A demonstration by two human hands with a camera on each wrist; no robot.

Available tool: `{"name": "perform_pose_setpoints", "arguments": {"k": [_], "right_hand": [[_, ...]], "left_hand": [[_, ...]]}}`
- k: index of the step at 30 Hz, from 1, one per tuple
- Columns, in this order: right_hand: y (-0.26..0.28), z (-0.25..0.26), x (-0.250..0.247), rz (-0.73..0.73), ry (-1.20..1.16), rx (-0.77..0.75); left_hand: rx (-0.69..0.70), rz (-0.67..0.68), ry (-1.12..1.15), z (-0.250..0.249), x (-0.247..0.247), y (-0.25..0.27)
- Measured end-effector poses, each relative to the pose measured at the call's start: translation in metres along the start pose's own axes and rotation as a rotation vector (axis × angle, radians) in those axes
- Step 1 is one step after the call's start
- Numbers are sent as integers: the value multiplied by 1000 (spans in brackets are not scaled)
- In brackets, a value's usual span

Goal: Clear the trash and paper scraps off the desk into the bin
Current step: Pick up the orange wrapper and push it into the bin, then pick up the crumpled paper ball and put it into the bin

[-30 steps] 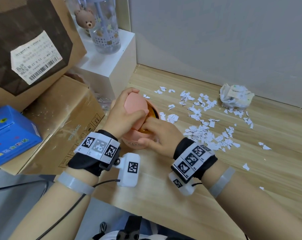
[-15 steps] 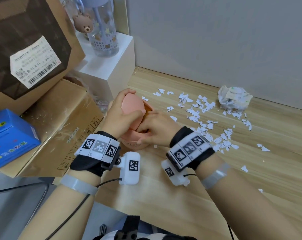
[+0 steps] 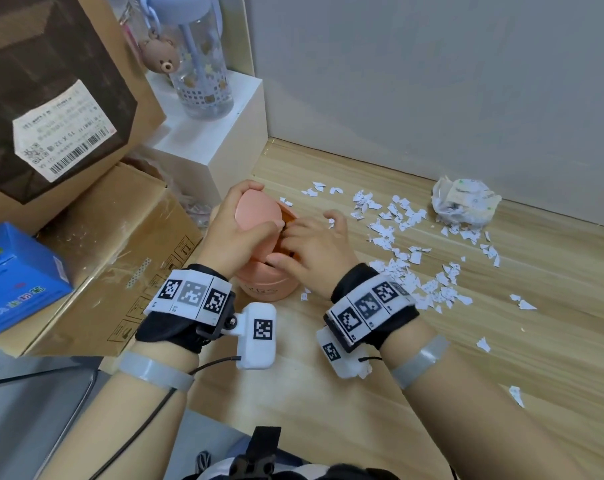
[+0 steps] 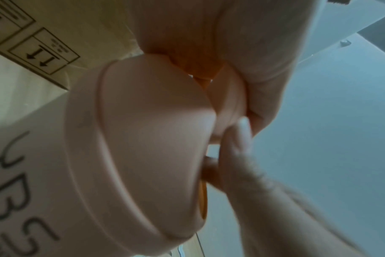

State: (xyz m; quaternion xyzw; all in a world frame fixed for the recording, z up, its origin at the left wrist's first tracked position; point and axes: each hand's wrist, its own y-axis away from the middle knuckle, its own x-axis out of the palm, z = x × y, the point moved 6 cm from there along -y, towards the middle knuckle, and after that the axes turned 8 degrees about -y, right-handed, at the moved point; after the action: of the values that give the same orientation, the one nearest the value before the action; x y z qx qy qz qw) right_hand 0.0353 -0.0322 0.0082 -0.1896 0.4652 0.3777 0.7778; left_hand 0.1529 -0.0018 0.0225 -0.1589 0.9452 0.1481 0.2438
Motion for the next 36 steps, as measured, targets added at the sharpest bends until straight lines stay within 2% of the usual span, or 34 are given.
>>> {"name": "perform_pose_setpoints", "arguments": {"k": [3, 5, 7, 9, 11, 13, 15, 16, 18, 22, 25, 29, 32, 36], "right_hand": [[-9, 1, 20, 262, -1, 17], [-12, -3, 18, 295, -68, 3], [-14, -16, -2, 160, -248, -15], [-11, -49, -31, -119, -408, 1], [0, -102, -56, -402, -444, 163], [16, -164, -72, -523, -361, 456], [33, -218, -78, -472, -220, 750], [41, -241, -79, -422, -165, 848], [53, -276, -77, -338, -122, 955], [67, -314, -62, -256, -179, 1052], [70, -319, -55, -299, -138, 1003], [72, -305, -70, -534, -183, 889], [67, -273, -91, -688, -317, 785], [54, -201, -112, -770, -565, 534]], "left_hand": [[-2, -16, 3, 3, 0, -2], [-4, -44, 15, 3, 2, -4], [-9, -104, 36, 3, 4, -7], [-13, -157, 37, 1, 7, -12], [-24, -180, 24, -2, 12, -18], [-27, -197, 15, -6, 15, -25], [-34, -200, 14, -8, 19, -31], [-35, -198, 16, -10, 21, -34], [-36, -197, 19, -11, 25, -38], [-41, -194, 20, -12, 28, -41], [-46, -186, 29, -12, 28, -42], [-52, -169, 29, -11, 28, -43], [-57, -153, 39, -12, 29, -42], [-23, -107, 23, -15, 28, -39]]}}
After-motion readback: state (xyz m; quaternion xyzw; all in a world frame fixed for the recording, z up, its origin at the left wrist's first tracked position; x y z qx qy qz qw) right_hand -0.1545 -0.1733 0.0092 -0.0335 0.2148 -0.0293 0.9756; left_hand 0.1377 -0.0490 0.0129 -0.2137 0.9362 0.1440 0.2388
